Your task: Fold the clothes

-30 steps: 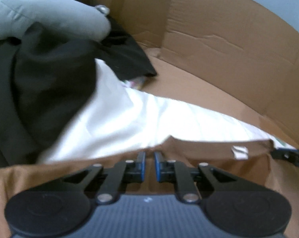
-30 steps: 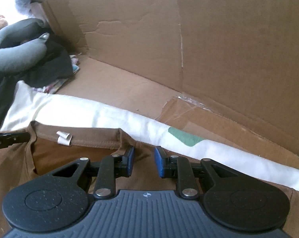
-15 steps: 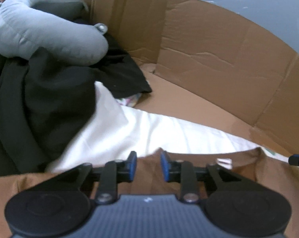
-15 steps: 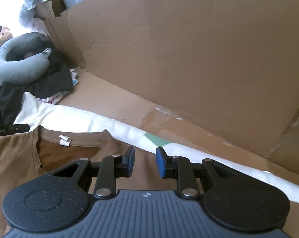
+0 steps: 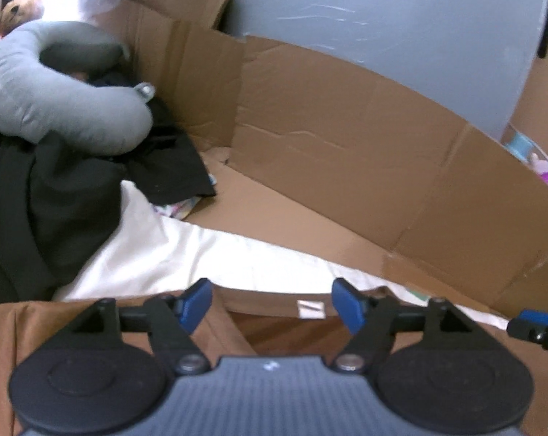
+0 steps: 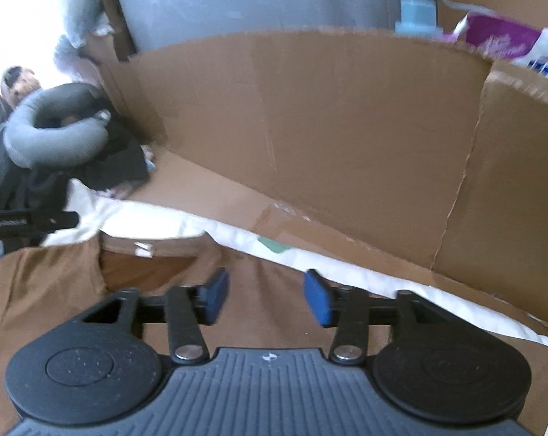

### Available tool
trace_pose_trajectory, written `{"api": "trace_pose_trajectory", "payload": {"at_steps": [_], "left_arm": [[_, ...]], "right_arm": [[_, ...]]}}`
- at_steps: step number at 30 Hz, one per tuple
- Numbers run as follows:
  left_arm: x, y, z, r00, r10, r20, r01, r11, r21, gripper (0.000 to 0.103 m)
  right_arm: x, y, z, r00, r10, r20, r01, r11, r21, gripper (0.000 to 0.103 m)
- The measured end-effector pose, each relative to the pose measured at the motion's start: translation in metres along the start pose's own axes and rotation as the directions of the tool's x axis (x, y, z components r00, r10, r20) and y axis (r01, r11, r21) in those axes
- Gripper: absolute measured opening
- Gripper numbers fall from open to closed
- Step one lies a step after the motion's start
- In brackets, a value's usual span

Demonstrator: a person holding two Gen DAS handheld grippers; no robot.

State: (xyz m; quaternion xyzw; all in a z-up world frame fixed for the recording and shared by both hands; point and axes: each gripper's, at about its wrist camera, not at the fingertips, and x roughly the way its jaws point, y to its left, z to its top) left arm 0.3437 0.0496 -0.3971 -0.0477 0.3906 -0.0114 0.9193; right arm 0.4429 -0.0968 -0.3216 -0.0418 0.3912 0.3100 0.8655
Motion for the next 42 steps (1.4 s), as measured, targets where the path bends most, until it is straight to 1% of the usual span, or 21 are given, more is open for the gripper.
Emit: {"api": "trace_pose_trajectory", "payload": {"at_steps": [1, 4, 5, 7, 9, 11, 13, 14, 15, 18, 23, 26, 28, 31, 32, 33, 36, 39, 42], "left_arm": [[-0.003, -0.003, -0.001, 1.0, -0.006, -0.008, 0.006, 1.0, 0.002, 0.077], [-0.012, -0.011, -0.003, 0.999, -0.013, -0.042, 0.014, 1.0, 0.009, 0.077], [-0.014, -0.014, -0.004, 0.998, -0.013, -0.056, 0.014, 1.0, 0.011, 0.077], [-0.021, -0.019, -0.006, 0.997, -0.013, -0.074, 0.015, 1.0, 0.022, 0.077], [-0.028, -0.022, -0.009, 0.996, 0.002, -0.09, 0.001, 0.999, 0.032, 0.083], [-0.034, -0.025, -0.011, 0.994, 0.018, -0.105, -0.013, 0.999, 0.041, 0.085], [-0.04, -0.03, -0.012, 0.991, 0.008, -0.136, -0.001, 0.999, 0.053, 0.085], [-0.044, -0.033, -0.012, 0.99, 0.005, -0.144, 0.005, 0.998, 0.065, 0.087], [-0.047, -0.036, -0.012, 0.988, 0.002, -0.151, 0.01, 0.997, 0.076, 0.091], [-0.059, -0.047, -0.009, 0.986, -0.013, -0.164, 0.03, 0.994, 0.105, 0.096], [-0.071, -0.066, -0.003, 0.981, -0.06, -0.187, 0.083, 0.99, 0.118, 0.096], [-0.077, -0.076, -0.002, 0.979, -0.064, -0.192, 0.09, 0.988, 0.13, 0.097], [-0.079, -0.081, -0.003, 0.978, -0.059, -0.202, 0.086, 0.988, 0.129, 0.097], [-0.081, -0.089, -0.009, 0.971, -0.059, -0.232, 0.091, 0.987, 0.131, 0.098], [-0.082, -0.093, -0.012, 0.967, -0.063, -0.245, 0.1, 0.985, 0.14, 0.098], [-0.083, -0.096, -0.014, 0.964, -0.067, -0.258, 0.109, 0.983, 0.15, 0.098], [-0.084, -0.108, -0.023, 0.951, -0.079, -0.298, 0.136, 0.975, 0.177, 0.098], [-0.086, -0.119, -0.031, 0.937, -0.089, -0.338, 0.165, 0.965, 0.202, 0.098], [-0.085, -0.13, -0.036, 0.935, -0.092, -0.342, 0.178, 0.957, 0.23, 0.099]], "right_arm": [[-0.008, 0.001, -0.001, 1.0, 0.0, 0.012, -0.001, 1.0, 0.009, 0.075], [-0.034, 0.001, -0.005, 0.998, 0.002, 0.055, -0.005, 0.999, 0.053, 0.077], [-0.044, 0.001, -0.008, 0.998, 0.0, 0.068, -0.004, 0.998, 0.068, 0.08], [-0.06, 0.001, -0.015, 0.997, -0.002, 0.08, -0.005, 0.996, 0.09, 0.081], [-0.074, 0.002, -0.023, 0.997, 0.003, 0.082, -0.011, 0.995, 0.098, 0.084], [-0.086, 0.002, -0.03, 0.997, 0.004, 0.076, -0.012, 0.994, 0.107, 0.088], [-0.098, 0.0, -0.036, 0.997, -0.003, 0.075, -0.006, 0.992, 0.127, 0.089], [-0.104, -0.001, -0.039, 0.997, -0.012, 0.078, 0.001, 0.991, 0.133, 0.09], [-0.109, -0.002, -0.042, 0.996, -0.023, 0.082, 0.012, 0.991, 0.136, 0.093], [-0.123, -0.004, -0.049, 0.996, -0.033, 0.081, 0.02, 0.988, 0.153, 0.094], [-0.145, -0.009, -0.061, 0.995, -0.048, 0.085, 0.03, 0.978, 0.209, 0.095], [-0.16, -0.005, -0.074, 0.995, -0.06, 0.079, 0.042, 0.977, 0.209, 0.096], [-0.166, -0.002, -0.081, 0.996, -0.054, 0.072, 0.038, 0.978, 0.207, 0.096], [-0.174, -0.002, -0.094, 0.997, -0.043, 0.069, 0.026, 0.973, 0.231, 0.096], [-0.176, -0.002, -0.097, 0.996, -0.048, 0.069, 0.031, 0.972, 0.234, 0.099], [-0.178, -0.002, -0.1, 0.996, -0.057, 0.068, 0.04, 0.971, 0.235, 0.102], [-0.187, -0.004, -0.107, 0.991, -0.102, 0.082, 0.079, 0.968, 0.24, 0.102], [-0.192, -0.013, -0.113, 0.99, -0.113, 0.083, 0.086, 0.958, 0.275, 0.102], [-0.194, -0.019, -0.118, 0.99, -0.119, 0.075, 0.092, 0.952, 0.292, 0.102]]}}
